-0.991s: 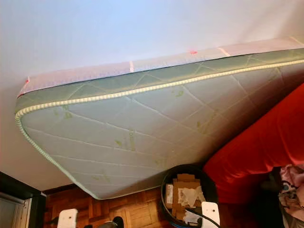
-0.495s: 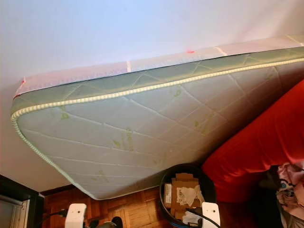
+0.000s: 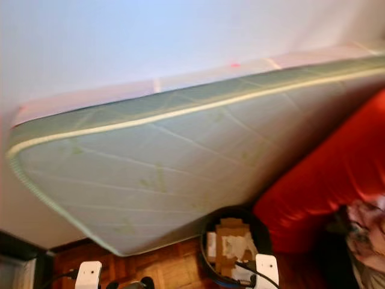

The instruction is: Clean up the room

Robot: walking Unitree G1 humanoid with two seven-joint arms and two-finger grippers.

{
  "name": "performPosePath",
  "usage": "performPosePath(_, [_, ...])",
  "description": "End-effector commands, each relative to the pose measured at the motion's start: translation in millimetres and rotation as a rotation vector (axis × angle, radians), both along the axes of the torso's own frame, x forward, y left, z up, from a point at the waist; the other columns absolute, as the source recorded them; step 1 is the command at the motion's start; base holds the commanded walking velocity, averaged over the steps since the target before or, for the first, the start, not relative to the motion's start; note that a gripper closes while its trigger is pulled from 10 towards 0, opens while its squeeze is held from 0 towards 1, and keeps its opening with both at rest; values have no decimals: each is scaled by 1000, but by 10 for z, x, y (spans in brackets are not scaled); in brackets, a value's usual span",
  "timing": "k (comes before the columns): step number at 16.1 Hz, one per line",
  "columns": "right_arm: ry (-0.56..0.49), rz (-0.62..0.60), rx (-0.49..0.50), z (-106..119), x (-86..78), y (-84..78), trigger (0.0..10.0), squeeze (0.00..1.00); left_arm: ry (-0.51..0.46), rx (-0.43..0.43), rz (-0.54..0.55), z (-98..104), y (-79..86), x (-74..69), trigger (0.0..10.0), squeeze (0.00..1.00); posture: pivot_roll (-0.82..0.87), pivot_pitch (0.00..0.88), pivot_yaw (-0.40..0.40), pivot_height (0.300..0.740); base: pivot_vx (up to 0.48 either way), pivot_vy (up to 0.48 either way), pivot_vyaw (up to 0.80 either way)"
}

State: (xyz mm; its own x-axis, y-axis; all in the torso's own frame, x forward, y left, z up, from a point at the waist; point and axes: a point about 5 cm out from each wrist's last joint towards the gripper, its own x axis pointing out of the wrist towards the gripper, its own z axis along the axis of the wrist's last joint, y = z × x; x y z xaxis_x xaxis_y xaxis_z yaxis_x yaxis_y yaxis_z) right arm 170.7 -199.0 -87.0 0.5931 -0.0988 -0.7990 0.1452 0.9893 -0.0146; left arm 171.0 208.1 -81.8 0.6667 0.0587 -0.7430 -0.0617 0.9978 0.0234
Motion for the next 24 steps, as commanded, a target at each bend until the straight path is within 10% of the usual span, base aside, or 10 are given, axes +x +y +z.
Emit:
performPosePath(1, [31, -20, -1, -38, -88, -20, 10000, 0, 38, -18, 15, -51, -24, -92, 10000, 0, 41, 158, -55, 740, 0, 0, -775])
performPosePath(24, [20, -21, -16, -30, -80, -29, 10000, 0, -26, -32, 55, 4, 9, -16, 10000, 0, 44, 160, -56, 740, 139, 0, -137])
